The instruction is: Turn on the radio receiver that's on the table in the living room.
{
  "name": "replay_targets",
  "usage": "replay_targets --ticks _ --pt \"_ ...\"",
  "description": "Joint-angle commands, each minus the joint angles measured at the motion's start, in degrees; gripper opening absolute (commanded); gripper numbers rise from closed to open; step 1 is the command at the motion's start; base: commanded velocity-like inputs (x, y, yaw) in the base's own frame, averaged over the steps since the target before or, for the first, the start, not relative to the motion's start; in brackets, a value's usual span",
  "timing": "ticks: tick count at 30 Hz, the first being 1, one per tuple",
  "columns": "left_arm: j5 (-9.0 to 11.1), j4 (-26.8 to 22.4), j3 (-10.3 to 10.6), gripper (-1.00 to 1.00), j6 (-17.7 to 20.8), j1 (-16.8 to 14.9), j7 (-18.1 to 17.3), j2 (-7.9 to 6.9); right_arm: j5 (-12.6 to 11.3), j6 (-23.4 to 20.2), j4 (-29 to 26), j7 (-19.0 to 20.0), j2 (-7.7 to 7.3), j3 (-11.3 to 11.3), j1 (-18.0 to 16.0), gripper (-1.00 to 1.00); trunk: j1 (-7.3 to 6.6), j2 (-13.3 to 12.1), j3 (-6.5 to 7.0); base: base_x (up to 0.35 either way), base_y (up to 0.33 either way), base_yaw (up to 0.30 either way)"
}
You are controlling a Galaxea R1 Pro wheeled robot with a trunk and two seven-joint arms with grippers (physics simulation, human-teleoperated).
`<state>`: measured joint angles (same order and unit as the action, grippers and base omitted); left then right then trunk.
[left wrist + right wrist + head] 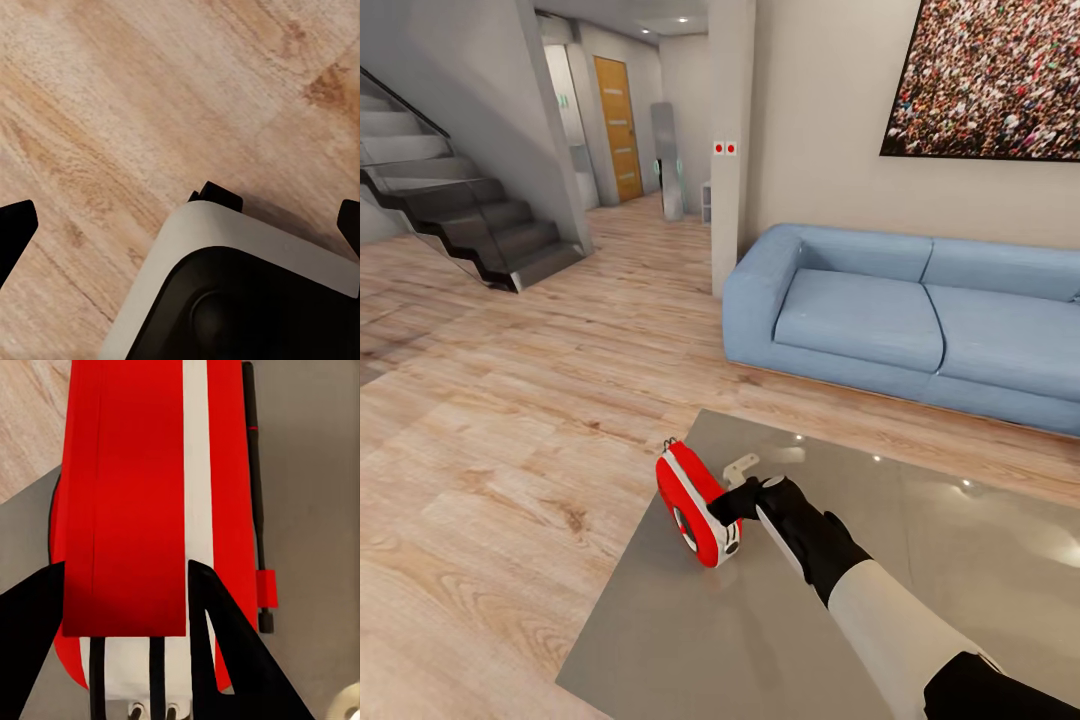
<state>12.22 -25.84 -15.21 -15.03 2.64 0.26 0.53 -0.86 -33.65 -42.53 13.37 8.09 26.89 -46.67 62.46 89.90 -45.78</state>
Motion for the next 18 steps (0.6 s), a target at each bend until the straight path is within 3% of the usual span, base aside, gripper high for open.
replay_targets --ticks 1,18 --pt "0.0 0.0 0.0 1.0 0.0 0.0 0.0 0.0 -0.1 0.0 0.0 0.0 0.0 0.0 0.0 -1.0 0.0 0.0 0.0 0.0 0.0 0.0" --pt "0.0 0.0 0.0 1.0 0.0 0.0 0.0 0.0 -0.1 -0.1 -0.1 0.1 0.0 0.0 0.0 -1.0 0.0 0.0 0.0 0.0 0.0 0.0"
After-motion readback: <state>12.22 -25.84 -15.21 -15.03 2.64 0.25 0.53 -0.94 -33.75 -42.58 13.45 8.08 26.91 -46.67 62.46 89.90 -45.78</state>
